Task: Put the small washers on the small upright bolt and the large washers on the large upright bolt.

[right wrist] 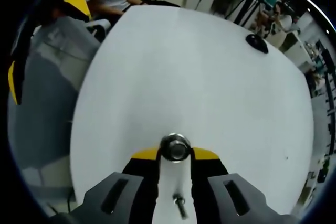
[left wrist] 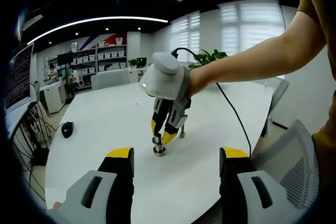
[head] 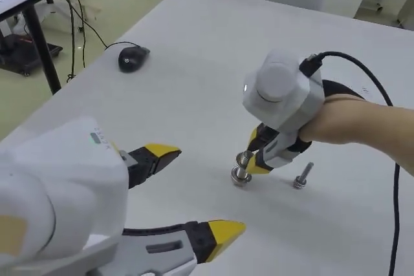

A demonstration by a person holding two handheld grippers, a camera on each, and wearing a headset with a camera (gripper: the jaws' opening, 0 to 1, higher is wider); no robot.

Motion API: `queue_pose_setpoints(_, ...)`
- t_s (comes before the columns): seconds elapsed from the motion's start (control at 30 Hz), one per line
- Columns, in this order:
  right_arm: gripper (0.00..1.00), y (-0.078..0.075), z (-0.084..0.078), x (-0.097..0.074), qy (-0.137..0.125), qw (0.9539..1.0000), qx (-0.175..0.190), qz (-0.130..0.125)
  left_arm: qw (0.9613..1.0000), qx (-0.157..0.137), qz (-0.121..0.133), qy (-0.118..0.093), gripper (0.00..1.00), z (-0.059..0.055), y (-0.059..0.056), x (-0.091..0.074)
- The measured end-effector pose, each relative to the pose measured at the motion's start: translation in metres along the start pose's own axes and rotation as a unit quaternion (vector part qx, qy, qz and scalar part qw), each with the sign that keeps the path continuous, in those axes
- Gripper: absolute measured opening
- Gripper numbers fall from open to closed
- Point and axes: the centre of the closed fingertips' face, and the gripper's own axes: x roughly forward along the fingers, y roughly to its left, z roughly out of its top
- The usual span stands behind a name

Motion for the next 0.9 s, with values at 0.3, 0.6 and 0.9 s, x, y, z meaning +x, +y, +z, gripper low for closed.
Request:
queue_pose_setpoints(0.3,0.22,-0.001,-0.008,0.017,0.007,0.9999,-0.005,0.006,1.0000,-0.005,-0.003,0.001,0.65,-0.002,-0.002,0.001)
queue_pose_setpoints(0.6,0.23,-0.002,-0.010,0.026,-0.002,0.9999,0.003,0.012,0.9999,-0.010,-0.005,0.003,0.65,-0.005,-0.002,0.004)
queue_pose_setpoints(0.9,0.24,0.004,-0.013,0.011,-0.021,0.9997,0.010,0.004,0.9999,-0.007,-0.008,0.005,0.65,-0.005,-0.004,0.003)
